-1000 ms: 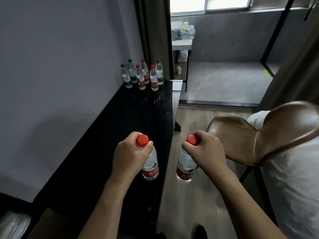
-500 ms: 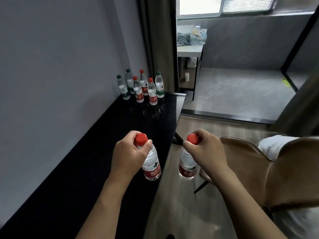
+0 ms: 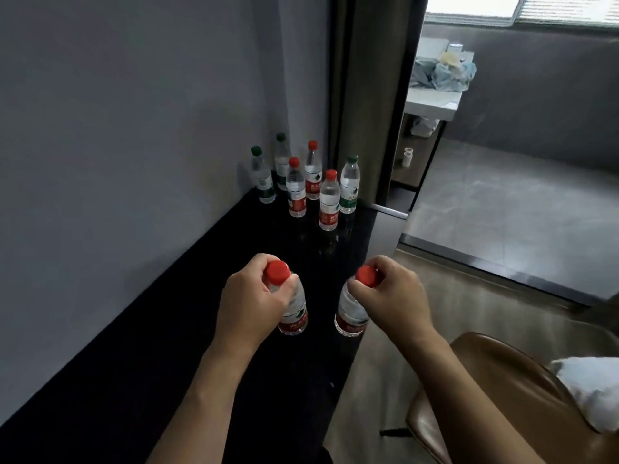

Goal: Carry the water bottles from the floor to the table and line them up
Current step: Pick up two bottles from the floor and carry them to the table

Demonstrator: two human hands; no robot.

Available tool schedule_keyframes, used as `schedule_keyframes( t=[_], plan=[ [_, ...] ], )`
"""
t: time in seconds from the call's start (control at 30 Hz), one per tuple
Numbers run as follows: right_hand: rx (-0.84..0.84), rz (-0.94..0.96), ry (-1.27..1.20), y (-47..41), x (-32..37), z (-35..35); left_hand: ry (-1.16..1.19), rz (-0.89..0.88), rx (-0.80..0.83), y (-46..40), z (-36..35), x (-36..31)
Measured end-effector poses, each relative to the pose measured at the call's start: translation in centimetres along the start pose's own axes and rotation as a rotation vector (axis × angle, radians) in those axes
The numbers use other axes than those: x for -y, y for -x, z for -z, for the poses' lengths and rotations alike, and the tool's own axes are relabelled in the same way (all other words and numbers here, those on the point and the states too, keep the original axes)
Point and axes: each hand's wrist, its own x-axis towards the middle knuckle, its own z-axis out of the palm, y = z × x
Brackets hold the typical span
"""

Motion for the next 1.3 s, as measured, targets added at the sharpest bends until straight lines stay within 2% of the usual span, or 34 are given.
schedule_keyframes(
  t=[0.2,0.8,1.03,1.3],
  plan=[
    [0.015,0.045,0.009,-9.6,1.9,-2.7,-0.012,0.054,-0.061,-7.8,-0.6,1.8],
    [0.472,0.245,-0.035,-33.3,4.5,-21.6,-0.179,0.444,-0.157,-23.2,-4.5,12.6],
    [0.573,0.305,-0.018,-38.5,6.3,-27.2,-0.152,0.499,-0.187,-27.4,-6.1,16.8],
    [0.621,0.345,-0.072,-39.8,7.0,-30.5,-0.101,0.539,-0.195,-29.7,-7.3,19.0]
  ],
)
